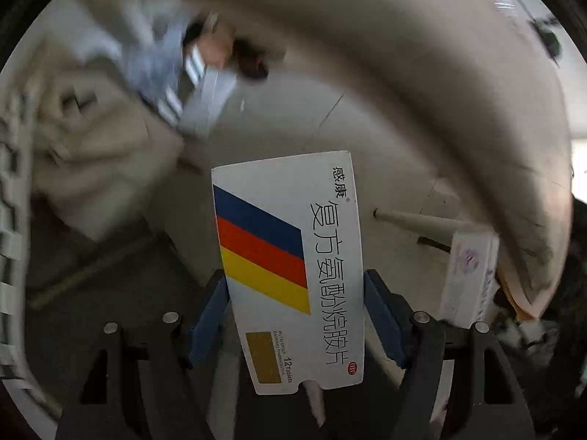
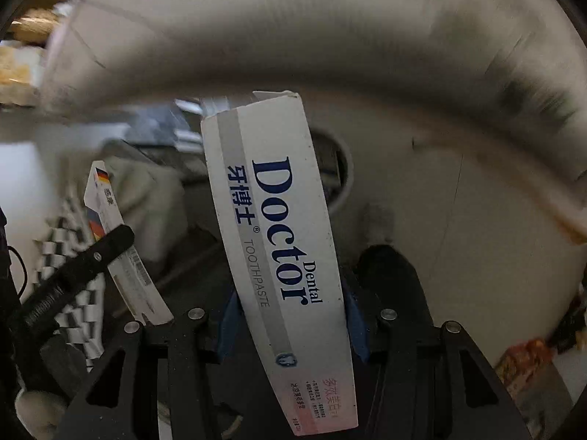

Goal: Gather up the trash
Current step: 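Carry both boxes over the trash bin and open both tools to drop them, then grasp the orange snack bag with left tool while right tool grasps the foil blister pack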

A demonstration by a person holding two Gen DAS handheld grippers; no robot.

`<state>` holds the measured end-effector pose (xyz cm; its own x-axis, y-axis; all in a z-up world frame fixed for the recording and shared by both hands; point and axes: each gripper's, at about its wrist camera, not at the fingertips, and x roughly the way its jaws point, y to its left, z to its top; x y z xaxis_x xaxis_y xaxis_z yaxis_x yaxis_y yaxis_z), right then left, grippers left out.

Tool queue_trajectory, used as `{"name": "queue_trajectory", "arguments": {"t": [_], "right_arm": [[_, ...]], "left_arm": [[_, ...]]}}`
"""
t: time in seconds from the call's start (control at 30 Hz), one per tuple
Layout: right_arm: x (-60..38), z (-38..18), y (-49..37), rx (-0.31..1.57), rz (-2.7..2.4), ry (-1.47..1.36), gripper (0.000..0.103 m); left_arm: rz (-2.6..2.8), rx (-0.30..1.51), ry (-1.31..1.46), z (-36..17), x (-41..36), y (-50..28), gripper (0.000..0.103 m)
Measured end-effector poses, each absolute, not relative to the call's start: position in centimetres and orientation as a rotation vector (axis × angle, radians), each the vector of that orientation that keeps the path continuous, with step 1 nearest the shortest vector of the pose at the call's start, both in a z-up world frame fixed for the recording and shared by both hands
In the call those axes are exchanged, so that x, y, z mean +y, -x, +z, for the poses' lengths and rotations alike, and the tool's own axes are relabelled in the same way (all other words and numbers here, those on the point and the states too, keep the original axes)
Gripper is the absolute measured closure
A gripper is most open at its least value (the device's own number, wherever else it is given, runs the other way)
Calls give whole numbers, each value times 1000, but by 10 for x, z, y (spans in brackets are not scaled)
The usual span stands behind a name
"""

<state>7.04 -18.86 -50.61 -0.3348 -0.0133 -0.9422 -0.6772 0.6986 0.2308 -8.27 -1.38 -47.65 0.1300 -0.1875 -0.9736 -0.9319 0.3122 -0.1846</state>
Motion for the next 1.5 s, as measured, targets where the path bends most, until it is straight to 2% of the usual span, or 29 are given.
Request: {"name": "queue_trajectory", "arguments": {"t": [0.3, 0.47, 0.5, 0.53, 0.57, 0.6, 0.63, 0.7, 0.73, 0.83, 0.93, 1.1, 1.5], "right_arm": [[-162, -742, -75, 1935, 674, 592, 51], [-146, -838, -97, 1962, 649, 622, 51], [-145, -849, -100, 1955, 655, 631, 50], [-143, -860, -102, 1960, 680, 638, 50], [-141, -869, -103, 1970, 701, 637, 50], [-137, -876, -102, 1981, 717, 630, 45], [-133, -882, -101, 1995, 740, 608, 28], [-129, -886, -99, 2008, 782, 569, 5], [-128, -883, -98, 2000, 796, 561, 3], [-129, -867, -97, 1940, 805, 596, 3], [-128, -843, -91, 1791, 806, 707, 3], [-132, -797, -78, 1599, 774, 837, 3], [-159, -697, -68, 1529, 781, 855, 3]], "left_arm": [[551, 1406, 1460, -722, 15, 61, 32], [467, 1471, 1425, -797, 23, 42, 31], [458, 1474, 1419, -803, 23, 41, 29], [459, 1479, 1416, -810, 23, 40, 22], [460, 1475, 1417, -814, 23, 40, 5], [461, 1470, 1417, -815, 21, 39, 0], [474, 1468, 1409, -815, 21, 40, 0], [514, 1467, 1391, -810, 21, 47, 0], [539, 1462, 1381, -804, 21, 53, 0], [663, 1449, 1253, -779, 19, 69, 0], [779, 1484, 1084, -752, 6, 73, 0], [852, 1502, 1003, -715, -15, 75, 0], [885, 1499, 921, -635, -44, 81, 0]]}}
